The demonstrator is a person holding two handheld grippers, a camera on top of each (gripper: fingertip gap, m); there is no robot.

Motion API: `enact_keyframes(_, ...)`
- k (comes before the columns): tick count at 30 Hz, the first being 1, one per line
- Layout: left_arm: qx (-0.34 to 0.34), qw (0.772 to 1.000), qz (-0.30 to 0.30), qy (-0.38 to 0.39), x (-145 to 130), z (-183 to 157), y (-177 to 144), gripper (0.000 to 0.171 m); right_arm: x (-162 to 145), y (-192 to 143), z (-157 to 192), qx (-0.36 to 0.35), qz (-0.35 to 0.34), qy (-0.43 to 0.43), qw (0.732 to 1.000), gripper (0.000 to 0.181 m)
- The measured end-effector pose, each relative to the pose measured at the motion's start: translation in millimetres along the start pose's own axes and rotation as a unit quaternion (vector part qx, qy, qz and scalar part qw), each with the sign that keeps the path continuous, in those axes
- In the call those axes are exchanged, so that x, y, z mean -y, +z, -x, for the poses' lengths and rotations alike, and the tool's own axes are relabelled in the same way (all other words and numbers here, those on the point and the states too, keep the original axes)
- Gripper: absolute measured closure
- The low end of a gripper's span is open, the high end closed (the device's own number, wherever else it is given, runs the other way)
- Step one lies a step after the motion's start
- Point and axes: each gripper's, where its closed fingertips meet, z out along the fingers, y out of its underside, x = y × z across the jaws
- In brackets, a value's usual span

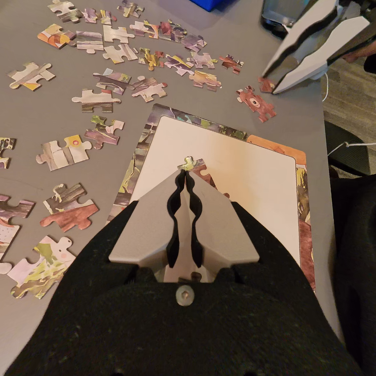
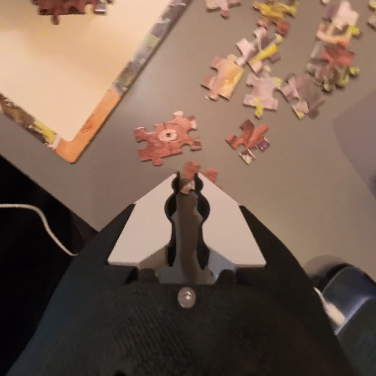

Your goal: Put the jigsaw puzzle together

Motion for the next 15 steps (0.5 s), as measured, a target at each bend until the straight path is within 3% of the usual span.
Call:
enact_keyframes(3, -0.001, 1.0, 0.001, -0.001, -0.3, 0.0, 0.2, 0.171, 8.1, -2.8, 19.7, 0.02, -0.008, -0.078, 0.997, 0.16)
enact_keyframes(6, -0.001, 1.0, 0.002, -0.001, -0.6, 0.0, 0.4, 0.171, 4.8, -0.9, 11.8, -0.013, 0.024, -0.103, 0.994, 0.155)
enact_keyframes(11, 0.001, 1.0, -0.002, 0.002, 0.1, 0.2, -0.7, 0.171, 8.2, -2.1, -4.7, -0.027, 0.002, -0.003, 1.0, 0.14)
enact_keyframes(15, -0.002, 1.0, -0.009, 0.0, 1.6, 0.1, -2.2, 0.171, 8.7, -4.2, -9.3, -0.067, -0.02, 0.02, 0.997, 0.136)
